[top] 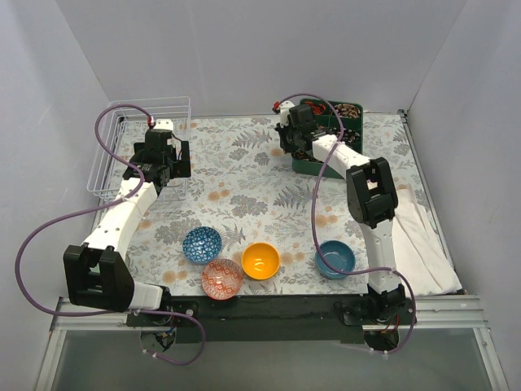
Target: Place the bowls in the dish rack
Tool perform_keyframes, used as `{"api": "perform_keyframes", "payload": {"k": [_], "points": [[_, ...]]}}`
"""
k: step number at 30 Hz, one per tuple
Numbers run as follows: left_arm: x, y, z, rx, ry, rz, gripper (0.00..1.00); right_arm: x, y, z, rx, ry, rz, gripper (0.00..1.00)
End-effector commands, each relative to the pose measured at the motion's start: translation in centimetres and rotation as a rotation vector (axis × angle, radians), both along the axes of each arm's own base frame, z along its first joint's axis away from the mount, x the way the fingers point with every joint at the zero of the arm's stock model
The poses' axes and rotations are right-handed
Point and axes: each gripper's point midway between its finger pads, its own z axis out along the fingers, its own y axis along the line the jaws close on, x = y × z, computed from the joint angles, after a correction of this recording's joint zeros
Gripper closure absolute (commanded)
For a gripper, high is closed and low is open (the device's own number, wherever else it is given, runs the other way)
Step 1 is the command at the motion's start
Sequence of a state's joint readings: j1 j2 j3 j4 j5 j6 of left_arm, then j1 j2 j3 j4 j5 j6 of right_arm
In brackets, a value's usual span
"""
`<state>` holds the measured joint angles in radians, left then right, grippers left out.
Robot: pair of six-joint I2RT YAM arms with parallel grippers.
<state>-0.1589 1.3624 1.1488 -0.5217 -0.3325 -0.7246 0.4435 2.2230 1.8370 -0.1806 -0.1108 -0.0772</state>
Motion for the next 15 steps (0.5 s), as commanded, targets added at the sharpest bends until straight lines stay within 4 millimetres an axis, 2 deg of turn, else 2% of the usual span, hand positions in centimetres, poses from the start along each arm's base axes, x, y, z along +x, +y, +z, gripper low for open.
{"api": "perform_keyframes", "payload": {"k": [1,4,7,10,15], "points": [[0.0,0.4,1.6,0.006,-0.045,0.007,0.02,3.7,-0.7,2.7,-0.042,-0.159,-0.117,0.99],[0.2,0.3,1.3,0.002,-0.039,0.003,0.02,4.7,-2.3,1.6,-0.07,-0.155,-0.168,0.99],[0.3,0.1,1.1,-0.003,-0.032,-0.002,0.02,5.7,-4.8,0.3,-0.094,-0.151,-0.239,0.99],[0.2,0.0,0.9,-0.006,-0.018,-0.009,0.02,7.0,-8.2,-1.5,-0.123,-0.131,-0.303,0.99],[0.7,-0.2,1.1,-0.01,-0.022,-0.013,0.02,7.7,-12.0,-1.2,-0.16,-0.143,-0.339,0.99]]}}
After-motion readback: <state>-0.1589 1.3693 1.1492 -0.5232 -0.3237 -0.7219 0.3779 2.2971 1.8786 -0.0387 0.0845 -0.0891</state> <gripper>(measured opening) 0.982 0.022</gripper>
